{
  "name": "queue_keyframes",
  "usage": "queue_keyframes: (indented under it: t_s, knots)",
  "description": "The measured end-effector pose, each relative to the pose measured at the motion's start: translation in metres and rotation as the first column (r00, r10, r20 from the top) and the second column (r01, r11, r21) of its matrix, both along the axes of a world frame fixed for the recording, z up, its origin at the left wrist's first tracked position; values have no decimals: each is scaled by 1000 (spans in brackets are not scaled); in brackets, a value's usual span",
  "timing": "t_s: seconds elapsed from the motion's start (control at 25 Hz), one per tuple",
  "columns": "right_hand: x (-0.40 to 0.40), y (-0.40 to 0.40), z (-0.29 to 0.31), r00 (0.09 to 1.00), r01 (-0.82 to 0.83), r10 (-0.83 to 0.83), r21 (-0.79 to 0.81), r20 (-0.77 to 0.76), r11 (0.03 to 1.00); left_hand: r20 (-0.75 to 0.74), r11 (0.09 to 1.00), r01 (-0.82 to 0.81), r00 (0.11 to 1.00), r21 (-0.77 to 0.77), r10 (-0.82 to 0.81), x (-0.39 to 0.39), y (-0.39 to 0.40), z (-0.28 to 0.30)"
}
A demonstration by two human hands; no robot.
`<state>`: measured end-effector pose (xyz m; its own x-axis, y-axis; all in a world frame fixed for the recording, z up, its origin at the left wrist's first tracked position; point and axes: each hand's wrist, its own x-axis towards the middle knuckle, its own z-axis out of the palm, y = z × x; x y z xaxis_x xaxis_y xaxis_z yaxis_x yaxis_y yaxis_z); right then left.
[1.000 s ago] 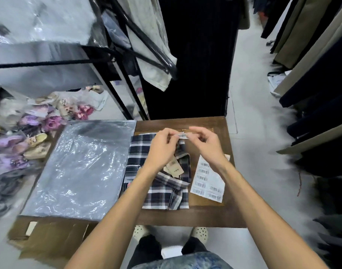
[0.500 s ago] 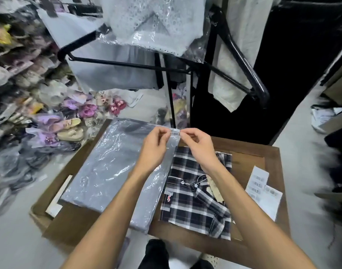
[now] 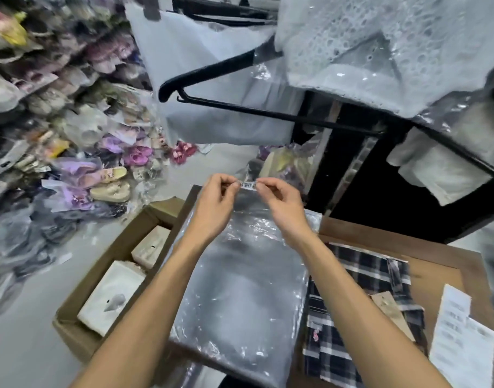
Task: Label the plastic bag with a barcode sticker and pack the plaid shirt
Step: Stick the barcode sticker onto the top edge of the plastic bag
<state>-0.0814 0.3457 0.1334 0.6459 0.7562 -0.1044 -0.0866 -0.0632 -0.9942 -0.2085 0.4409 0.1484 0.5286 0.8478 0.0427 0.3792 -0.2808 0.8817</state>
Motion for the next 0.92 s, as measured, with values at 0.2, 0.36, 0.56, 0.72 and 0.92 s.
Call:
queue_keyframes:
  t_s: [0.2, 0.36, 0.56, 0.72, 0.92]
  knots:
    - [-21, 55, 7, 999, 27, -28, 31, 27, 999, 72, 999, -23, 997, -44, 26, -22, 52, -1]
    - [-31, 90, 2, 998, 61, -61, 37, 2, 997, 116, 999, -32, 993, -27, 35, -28, 87, -7]
    - [-33, 115, -27, 998, 53, -54, 17, 38, 998, 110, 998, -27, 993, -51, 32, -33, 113, -33]
    - [-38, 124, -77, 997, 72, -76, -132, -25, 989, 28, 986, -32, 999, -163, 37, -31, 124, -86]
    - [-43, 118, -126, 989, 32, -73, -290, -131, 957, -113, 960, -45, 993, -275, 14, -38, 115, -136]
